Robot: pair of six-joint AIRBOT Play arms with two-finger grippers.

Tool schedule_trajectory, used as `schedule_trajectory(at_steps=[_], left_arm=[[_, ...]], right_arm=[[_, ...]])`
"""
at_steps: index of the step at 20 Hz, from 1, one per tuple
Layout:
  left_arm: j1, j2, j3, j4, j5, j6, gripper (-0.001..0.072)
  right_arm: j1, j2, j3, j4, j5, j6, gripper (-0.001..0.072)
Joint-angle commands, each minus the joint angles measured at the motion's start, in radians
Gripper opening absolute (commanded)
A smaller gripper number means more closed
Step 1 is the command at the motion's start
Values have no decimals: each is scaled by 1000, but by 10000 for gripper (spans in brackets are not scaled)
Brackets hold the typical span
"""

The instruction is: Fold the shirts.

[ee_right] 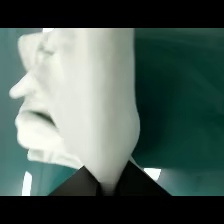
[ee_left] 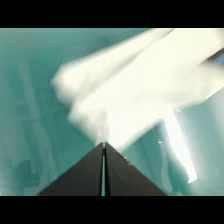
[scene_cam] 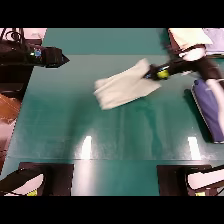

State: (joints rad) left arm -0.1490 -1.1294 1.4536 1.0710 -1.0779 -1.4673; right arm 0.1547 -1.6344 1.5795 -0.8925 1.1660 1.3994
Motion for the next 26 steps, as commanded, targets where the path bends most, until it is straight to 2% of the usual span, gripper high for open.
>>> schedule_trajectory(at_steps=[1,4,7,11,14,19,21,26], left_arm=[[-28,-1,0,-11,29,2,22],[-28,-1,0,-11,32,1,22],[-28,-1,0,-11,31,1,22],[-28,-1,0,-13,30,1,22],[-28,-1,0,-13,30,1,22],[-28,-1,0,-13,23,1,22],[-28,-1,0,-13,16,2,22],[-28,-1,0,-13,-6,6,22]], right_arm=[[-290,124,3,-72,13,18,19],[-489,168,3,-70,14,18,19],[-608,172,3,-69,12,18,18],[-671,172,24,-68,-62,17,18],[-678,172,143,-68,-74,13,18],[-679,172,406,-81,70,13,18],[-679,177,462,-137,161,14,19],[-711,306,256,-295,225,40,19]])
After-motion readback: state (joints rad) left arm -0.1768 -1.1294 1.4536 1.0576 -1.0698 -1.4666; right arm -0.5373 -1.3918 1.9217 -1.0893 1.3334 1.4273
